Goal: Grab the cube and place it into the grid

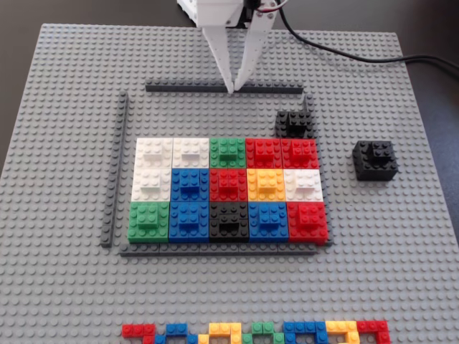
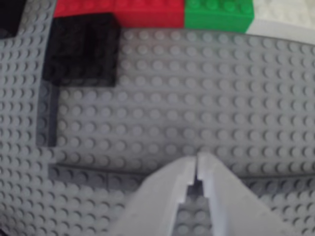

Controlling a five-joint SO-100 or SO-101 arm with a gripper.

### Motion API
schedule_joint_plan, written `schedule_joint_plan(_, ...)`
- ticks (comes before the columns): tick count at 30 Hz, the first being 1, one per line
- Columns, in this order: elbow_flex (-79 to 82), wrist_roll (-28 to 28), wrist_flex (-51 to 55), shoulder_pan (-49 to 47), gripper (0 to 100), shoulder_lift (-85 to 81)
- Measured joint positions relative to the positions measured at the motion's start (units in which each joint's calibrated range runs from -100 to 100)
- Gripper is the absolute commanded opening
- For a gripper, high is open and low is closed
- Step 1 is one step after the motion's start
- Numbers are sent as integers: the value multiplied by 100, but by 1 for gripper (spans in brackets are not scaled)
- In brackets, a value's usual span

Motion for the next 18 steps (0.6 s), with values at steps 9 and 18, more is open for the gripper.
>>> schedule_joint_plan(9, -1668, -132, 391, -292, 0, 1272)
schedule_joint_plan(18, -4148, -479, 1104, -853, 0, 3121)
